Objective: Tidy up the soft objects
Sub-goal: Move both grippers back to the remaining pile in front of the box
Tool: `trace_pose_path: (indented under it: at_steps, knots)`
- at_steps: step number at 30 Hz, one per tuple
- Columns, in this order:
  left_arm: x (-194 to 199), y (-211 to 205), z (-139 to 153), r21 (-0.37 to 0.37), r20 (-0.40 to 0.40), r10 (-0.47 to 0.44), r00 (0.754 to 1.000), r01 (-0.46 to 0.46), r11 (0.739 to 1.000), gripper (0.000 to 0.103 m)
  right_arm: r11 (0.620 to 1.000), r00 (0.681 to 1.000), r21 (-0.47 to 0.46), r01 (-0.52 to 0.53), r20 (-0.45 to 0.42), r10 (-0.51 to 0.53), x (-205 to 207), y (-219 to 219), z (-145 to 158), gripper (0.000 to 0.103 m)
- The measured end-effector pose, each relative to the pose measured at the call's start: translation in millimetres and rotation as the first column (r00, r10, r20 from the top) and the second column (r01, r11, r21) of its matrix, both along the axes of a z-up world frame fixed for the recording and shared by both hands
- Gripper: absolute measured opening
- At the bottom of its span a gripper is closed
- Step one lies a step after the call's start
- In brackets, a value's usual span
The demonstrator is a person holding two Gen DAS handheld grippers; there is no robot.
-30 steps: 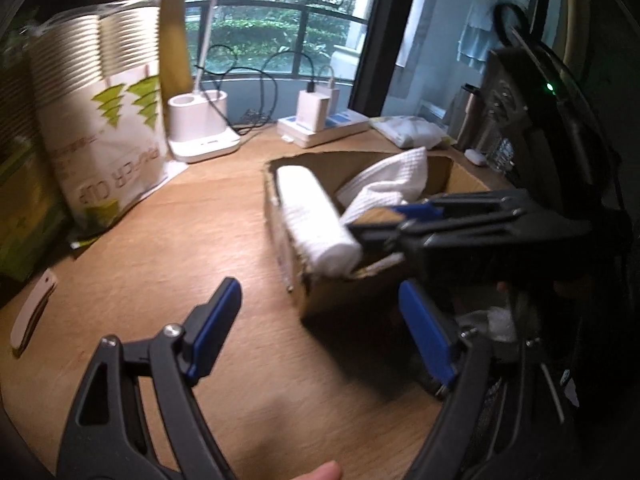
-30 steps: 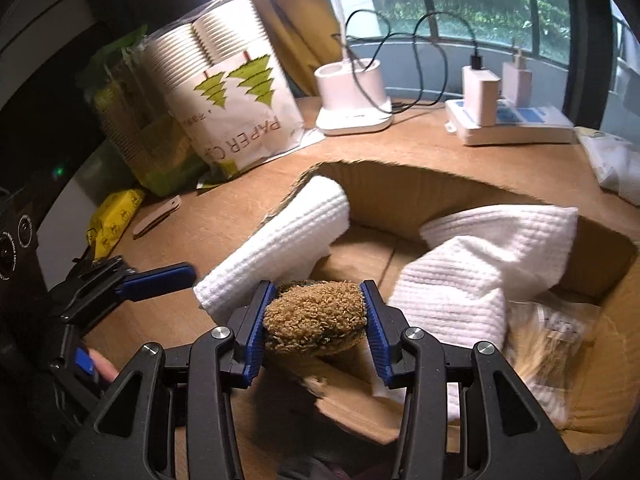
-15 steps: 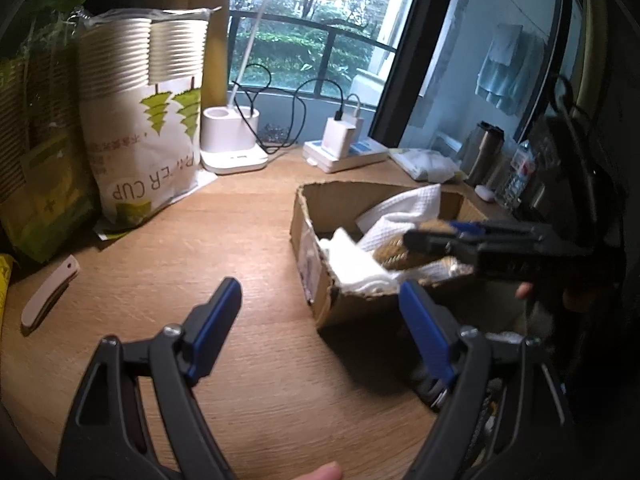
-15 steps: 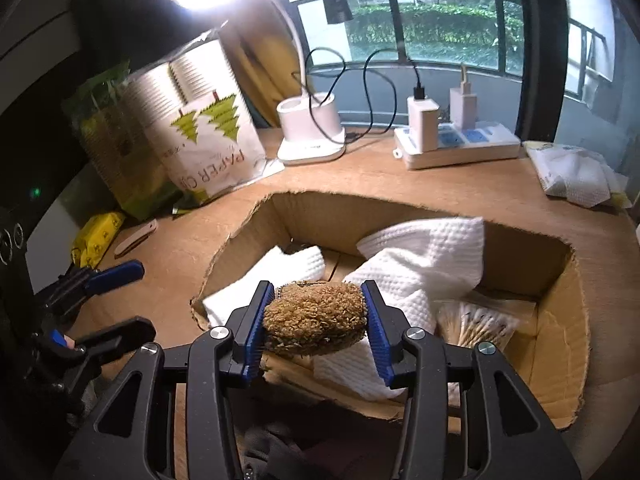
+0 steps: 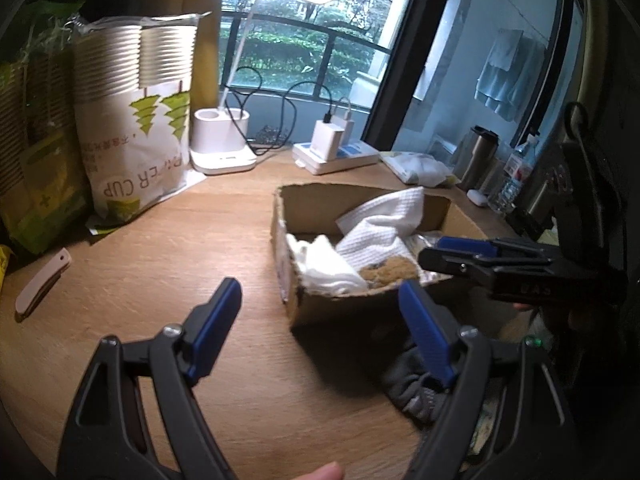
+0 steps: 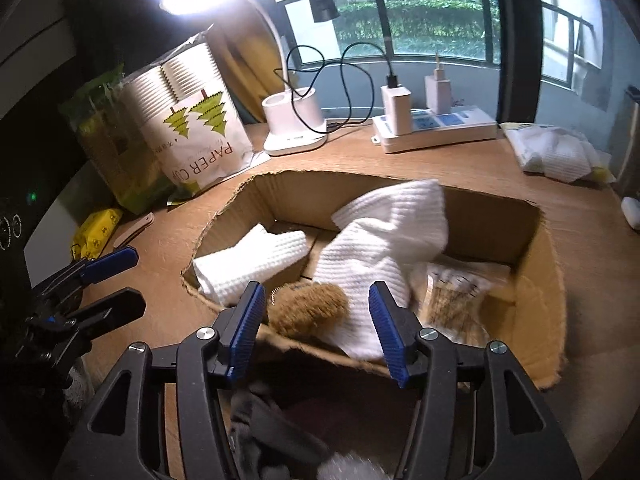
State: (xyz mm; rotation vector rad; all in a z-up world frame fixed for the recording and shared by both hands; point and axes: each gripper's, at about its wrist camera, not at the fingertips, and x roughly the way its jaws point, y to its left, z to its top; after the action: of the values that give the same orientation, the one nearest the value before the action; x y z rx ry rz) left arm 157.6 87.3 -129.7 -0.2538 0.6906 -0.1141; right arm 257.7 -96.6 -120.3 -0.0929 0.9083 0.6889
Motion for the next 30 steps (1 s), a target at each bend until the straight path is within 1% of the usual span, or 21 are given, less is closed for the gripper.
trace_pose_path:
  at_steps: [7,14,22,30]
  knots:
    - [-2.5,-24.1,2.1,0.015,-0.010,-0.006,1.000,0.006,1.000,0.083,1.000,0.999,0.012,0.021,0.028,-0.021,-19.0,-29.9,8.5,0.057]
    - [-6.0,-46.7,0.7,0.023,-0.032,-0.022,0.999,0.023,0.999,0.083,0.999,0.998,0.021,0.034,0.045,-0.035,-37.7,-52.8,10.2,0.057]
    - [-16.7,-70.3,-4.9,0.039,-0.054,-0.049,0.997,0.051,0.998,0.083,0.998,0.998,0.028,0.055,0.033,-0.056,-55.2,-75.3,0.4,0.057]
    - [-31.6,-86.2,-16.0,0.048,-0.080,-0.067,0.995,0.071,0.996,0.083,0.998,0.998,0.015,0.061,0.003,-0.061,-73.3,-87.9,-21.5,0.057]
